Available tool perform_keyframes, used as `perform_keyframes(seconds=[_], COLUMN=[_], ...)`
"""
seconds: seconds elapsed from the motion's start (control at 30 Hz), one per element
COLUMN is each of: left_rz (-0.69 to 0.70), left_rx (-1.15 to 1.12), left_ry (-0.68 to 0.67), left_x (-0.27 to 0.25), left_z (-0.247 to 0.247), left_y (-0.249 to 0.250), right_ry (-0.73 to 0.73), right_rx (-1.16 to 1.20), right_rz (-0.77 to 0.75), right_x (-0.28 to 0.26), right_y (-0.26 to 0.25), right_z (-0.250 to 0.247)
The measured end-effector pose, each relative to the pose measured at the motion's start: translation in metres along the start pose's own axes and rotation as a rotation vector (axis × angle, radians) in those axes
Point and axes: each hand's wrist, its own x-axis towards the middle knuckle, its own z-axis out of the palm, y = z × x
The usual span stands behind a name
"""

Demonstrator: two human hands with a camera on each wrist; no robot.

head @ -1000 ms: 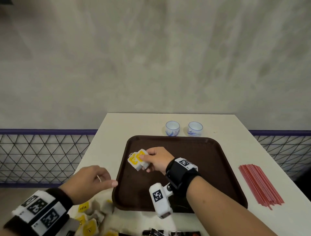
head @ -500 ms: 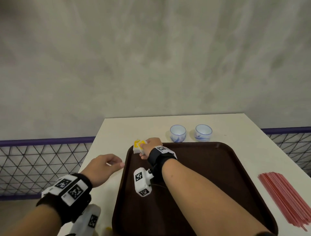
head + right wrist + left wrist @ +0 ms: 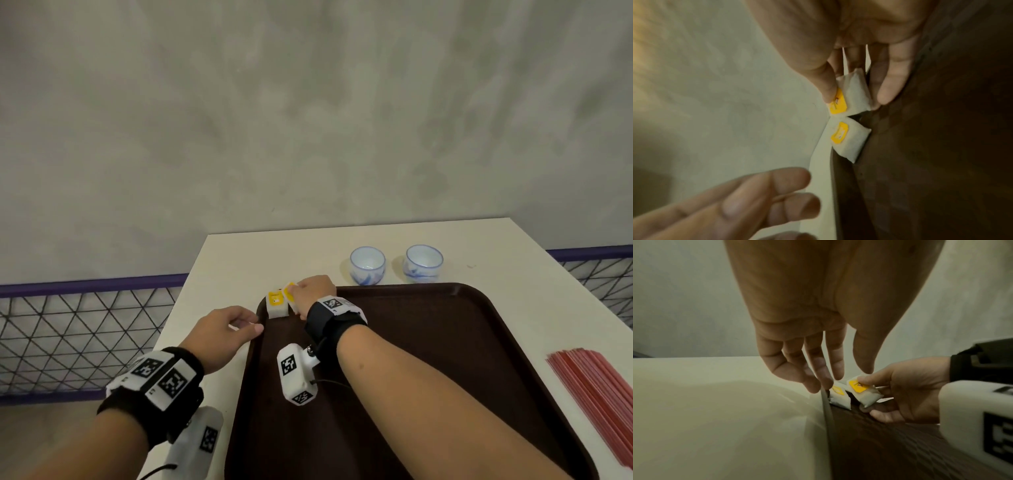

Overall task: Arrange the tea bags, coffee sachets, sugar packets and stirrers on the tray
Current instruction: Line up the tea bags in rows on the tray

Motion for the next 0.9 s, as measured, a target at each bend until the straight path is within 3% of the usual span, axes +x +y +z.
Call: perform_keyframes(seconds=[0.33,0.57,0.9], left_rz=[-0.004,-0.046,-0.041], left_rx=[0.013,-0.004,-0.05], left_ry=[-0.026,-0.018,-0.005], left_x=[0.021,0.03,0.036], left_z=[0.01,0.019,0.025], left_y=[0.008,0.004,0.002], right_ry=[-0.041,-0.141,-0.065], right_rx=[0.055,0.052,0.018], right_rz=[-0.069,0.018,0.029], right_x=[-0.006,-0.017,-0.016], right_y=[0.0,0.009,0.007], right_z=[-0.012,0.009,0.015])
